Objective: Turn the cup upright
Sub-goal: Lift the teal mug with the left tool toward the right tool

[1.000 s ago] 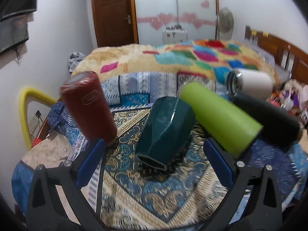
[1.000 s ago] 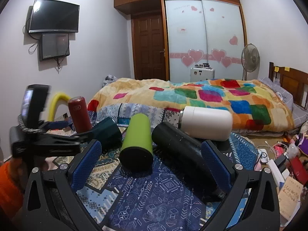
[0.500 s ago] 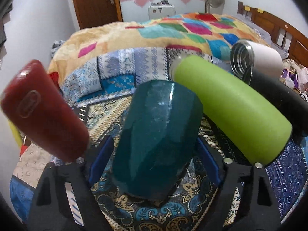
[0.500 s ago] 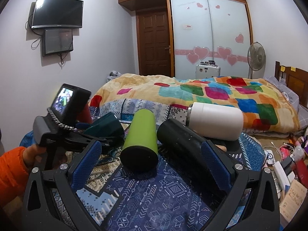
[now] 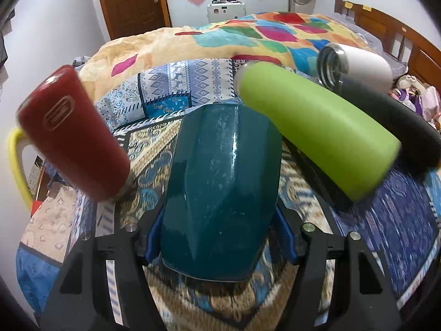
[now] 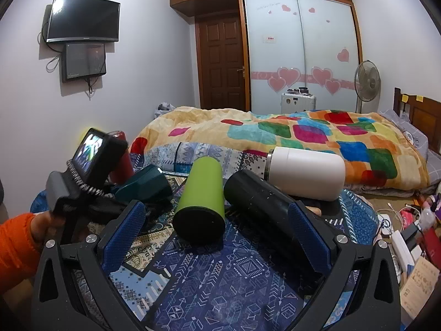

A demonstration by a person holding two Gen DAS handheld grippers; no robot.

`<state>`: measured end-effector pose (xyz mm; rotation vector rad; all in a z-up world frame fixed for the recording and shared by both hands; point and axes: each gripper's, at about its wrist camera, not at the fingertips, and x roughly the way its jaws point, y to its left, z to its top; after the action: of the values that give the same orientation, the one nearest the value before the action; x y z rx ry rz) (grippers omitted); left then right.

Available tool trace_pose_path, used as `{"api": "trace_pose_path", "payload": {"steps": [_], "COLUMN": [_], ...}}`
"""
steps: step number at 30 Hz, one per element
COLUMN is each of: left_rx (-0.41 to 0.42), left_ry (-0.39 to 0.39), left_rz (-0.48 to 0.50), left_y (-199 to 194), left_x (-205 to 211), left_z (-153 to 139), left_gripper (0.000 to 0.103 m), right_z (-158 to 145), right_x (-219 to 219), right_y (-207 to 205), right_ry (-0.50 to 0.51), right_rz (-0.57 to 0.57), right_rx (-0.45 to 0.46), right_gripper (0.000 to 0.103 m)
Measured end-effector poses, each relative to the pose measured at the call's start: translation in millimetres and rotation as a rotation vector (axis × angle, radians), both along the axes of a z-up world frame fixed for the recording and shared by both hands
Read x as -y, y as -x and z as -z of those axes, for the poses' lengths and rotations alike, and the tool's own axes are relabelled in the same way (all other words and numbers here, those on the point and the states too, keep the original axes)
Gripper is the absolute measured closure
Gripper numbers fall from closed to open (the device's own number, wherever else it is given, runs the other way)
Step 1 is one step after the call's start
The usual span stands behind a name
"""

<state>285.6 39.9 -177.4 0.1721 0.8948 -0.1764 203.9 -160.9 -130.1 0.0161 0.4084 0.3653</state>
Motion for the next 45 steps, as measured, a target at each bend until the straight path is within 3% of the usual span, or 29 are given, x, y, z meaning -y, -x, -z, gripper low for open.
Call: {"api": "trace_pose_path", "payload": {"steps": [10, 19, 32, 45], "left_rx": [0.07, 0.124, 0.086, 0.043], "left_ry": [0.02, 0.042, 0.058, 0.057], "left_rz": [0.051, 0.138, 0.258, 0.284], "left_y": [59, 105, 118, 106], "left_x": [7, 42, 97, 110], "left_z": [-32, -52, -24, -4], "left_gripper": [0.036, 0.036, 0.036, 0.036], "right_z": [-4, -13, -3, 19], "right_x": [3, 10, 31, 39], "right_y": [9, 30, 40, 33], "right_ry": [-0.012, -0.022, -0.028, -0.025], "right_rz": [-0.003, 0.002, 0.034, 0.048], "right_rx": [0.008, 0.033, -0.005, -0.063], "right_gripper": [0.0, 0.0, 0.0, 0.0]}}
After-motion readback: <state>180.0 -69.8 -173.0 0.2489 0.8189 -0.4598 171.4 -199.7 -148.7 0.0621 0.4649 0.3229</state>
